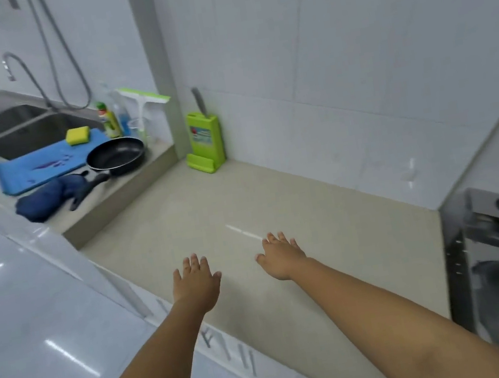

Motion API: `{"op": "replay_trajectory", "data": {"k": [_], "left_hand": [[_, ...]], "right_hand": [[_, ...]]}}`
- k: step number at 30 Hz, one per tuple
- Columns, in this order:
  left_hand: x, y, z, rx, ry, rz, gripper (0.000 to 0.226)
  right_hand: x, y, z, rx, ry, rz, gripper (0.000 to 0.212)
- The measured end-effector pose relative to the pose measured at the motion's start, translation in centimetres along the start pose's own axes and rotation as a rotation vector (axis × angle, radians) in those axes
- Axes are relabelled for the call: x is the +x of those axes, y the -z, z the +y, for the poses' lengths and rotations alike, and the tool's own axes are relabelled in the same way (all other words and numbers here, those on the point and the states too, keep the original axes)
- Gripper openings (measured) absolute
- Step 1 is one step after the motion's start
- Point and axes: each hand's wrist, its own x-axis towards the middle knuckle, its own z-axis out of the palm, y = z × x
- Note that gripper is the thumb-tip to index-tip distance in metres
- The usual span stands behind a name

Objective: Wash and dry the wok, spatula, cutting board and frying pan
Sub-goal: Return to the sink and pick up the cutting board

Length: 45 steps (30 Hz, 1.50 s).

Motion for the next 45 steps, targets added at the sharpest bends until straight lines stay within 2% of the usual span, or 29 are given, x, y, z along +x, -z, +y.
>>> {"op": "replay_trajectory", "data": {"k": [7, 13, 19, 26, 31, 38, 45], "left_hand": [[2.8, 2.8, -11.6, -0.050, 0.114, 0.074, 0.062], [6.8, 5.8, -20.8, -0.131, 0.200, 0.170, 0.061], [13.8, 10.3, -28.6, -0.185, 0.265, 0.331, 0.058], [22.9, 17.0, -36.5, -0.172, 0.343, 0.418, 0.057], [26.9, 17.9, -42.4, -0.169, 0.408, 0.368, 0.057], [32.7, 19.7, -53.5, -0.206, 0.416, 0.279, 0.059], [40.2, 22.1, -63.8, -0.128, 0.286, 0.239, 0.061]], "right_hand": [[6.6, 0.7, -13.6, 0.109, 0.104, 0.051, 0.060], [13.2, 2.7, -22.5, 0.101, 0.214, 0.112, 0.059], [21.5, 5.2, -31.4, 0.111, 0.308, 0.127, 0.061], [31.1, 8.6, -42.3, 0.096, 0.401, 0.130, 0.058], [35.7, 8.6, -48.1, 0.047, 0.435, 0.072, 0.059], [43.4, 9.2, -54.2, 0.129, 0.348, 0.077, 0.061], [51.0, 8.7, -60.6, 0.199, 0.126, 0.129, 0.061]]}}
